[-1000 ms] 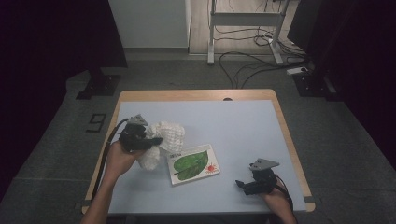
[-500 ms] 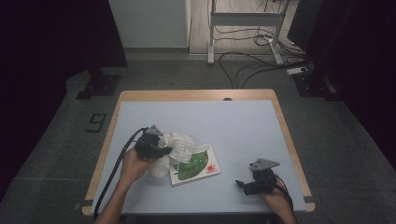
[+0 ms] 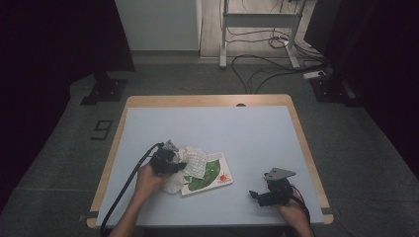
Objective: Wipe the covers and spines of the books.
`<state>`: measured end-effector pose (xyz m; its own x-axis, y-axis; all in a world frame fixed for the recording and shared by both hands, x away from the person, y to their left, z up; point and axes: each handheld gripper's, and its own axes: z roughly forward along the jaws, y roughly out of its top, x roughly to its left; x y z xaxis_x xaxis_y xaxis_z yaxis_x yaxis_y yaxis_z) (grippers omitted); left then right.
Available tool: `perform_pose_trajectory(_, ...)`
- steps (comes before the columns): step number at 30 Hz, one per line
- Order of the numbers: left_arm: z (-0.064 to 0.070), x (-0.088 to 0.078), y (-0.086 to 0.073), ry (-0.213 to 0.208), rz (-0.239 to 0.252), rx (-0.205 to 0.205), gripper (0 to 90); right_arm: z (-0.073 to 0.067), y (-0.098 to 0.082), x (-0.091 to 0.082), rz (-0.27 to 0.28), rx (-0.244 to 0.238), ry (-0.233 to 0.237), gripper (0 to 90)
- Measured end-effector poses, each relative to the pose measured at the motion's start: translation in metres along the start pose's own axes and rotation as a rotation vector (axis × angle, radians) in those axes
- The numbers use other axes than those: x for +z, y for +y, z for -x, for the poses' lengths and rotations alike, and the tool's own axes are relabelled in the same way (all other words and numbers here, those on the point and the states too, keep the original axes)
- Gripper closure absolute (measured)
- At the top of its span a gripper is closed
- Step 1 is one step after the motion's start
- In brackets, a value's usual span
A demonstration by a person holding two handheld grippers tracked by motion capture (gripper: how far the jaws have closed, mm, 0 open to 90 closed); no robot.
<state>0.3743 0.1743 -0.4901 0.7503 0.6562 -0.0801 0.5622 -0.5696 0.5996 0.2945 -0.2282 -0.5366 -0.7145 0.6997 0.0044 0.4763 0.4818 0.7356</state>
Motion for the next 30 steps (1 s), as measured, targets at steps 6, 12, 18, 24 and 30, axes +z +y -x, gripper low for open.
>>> perform_pose_trajectory(6, 0.005, 0.004, 0.002, 0.04, -0.002, 0.021, 66.4, 0.0, 0.0, 0.0, 0.0, -0.001, 0.0, 7.3)
perform_pose_trajectory(12, 0.008, 0.009, 0.009, 0.045, -0.008, 0.025, 66.4, 0.0, 0.0, 0.0, 0.0, 0.0, 0.001, 7.3)
perform_pose_trajectory(18, 0.01, 0.015, 0.015, 0.039, -0.008, 0.027, 66.3, 0.0, 0.0, 0.0, 0.0, 0.0, 0.001, 7.3)
perform_pose_trajectory(24, 0.015, 0.024, 0.027, 0.019, -0.014, 0.039, 66.3, 0.0, 0.0, 0.0, 0.0, 0.001, 0.001, 7.3)
perform_pose_trajectory(30, 0.02, 0.033, 0.036, 0.008, -0.016, 0.045, 66.4, 0.0, 0.0, 0.0, 0.0, 0.0, 0.001, 7.3)
